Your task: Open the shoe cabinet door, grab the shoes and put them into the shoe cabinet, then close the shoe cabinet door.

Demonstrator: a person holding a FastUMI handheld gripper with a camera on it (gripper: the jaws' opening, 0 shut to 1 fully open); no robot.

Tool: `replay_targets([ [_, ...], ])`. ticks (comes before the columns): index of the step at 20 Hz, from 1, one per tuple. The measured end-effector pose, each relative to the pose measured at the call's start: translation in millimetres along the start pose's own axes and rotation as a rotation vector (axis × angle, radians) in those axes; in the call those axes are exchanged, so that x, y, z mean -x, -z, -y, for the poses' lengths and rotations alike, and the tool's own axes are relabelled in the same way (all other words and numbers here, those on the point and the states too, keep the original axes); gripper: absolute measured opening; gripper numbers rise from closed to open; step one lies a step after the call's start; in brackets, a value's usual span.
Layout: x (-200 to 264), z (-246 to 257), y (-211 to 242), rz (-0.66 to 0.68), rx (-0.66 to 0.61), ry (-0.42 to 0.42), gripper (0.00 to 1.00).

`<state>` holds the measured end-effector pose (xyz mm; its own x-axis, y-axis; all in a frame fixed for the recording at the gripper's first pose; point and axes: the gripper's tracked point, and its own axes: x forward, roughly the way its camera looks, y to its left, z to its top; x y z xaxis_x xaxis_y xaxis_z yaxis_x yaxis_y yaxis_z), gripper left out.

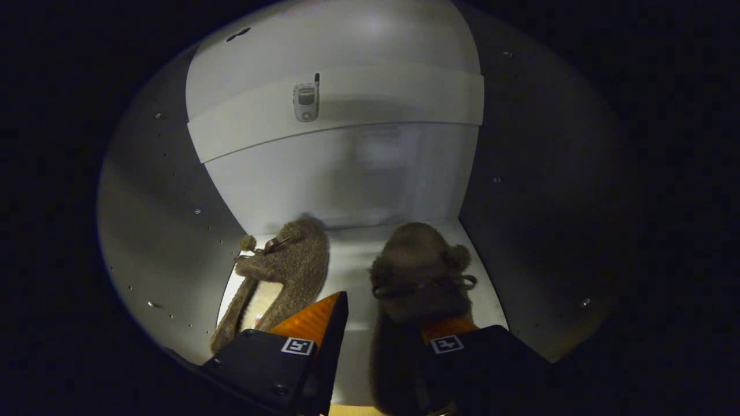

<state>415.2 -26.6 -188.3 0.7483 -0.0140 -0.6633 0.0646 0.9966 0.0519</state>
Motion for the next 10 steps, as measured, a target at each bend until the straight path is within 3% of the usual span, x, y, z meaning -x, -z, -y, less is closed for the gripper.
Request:
replay_targets([
  [1,9,-1,6,-0.007,0.004,0.003,0.62],
  [4,42,-6,9,0.037,-0.008,0.004,0.86],
  [8,109,-26,3,0.156,-0.001,-0.016,0.99],
  [10,152,-41,8,0.228,0.004,-0.048,0.99],
])
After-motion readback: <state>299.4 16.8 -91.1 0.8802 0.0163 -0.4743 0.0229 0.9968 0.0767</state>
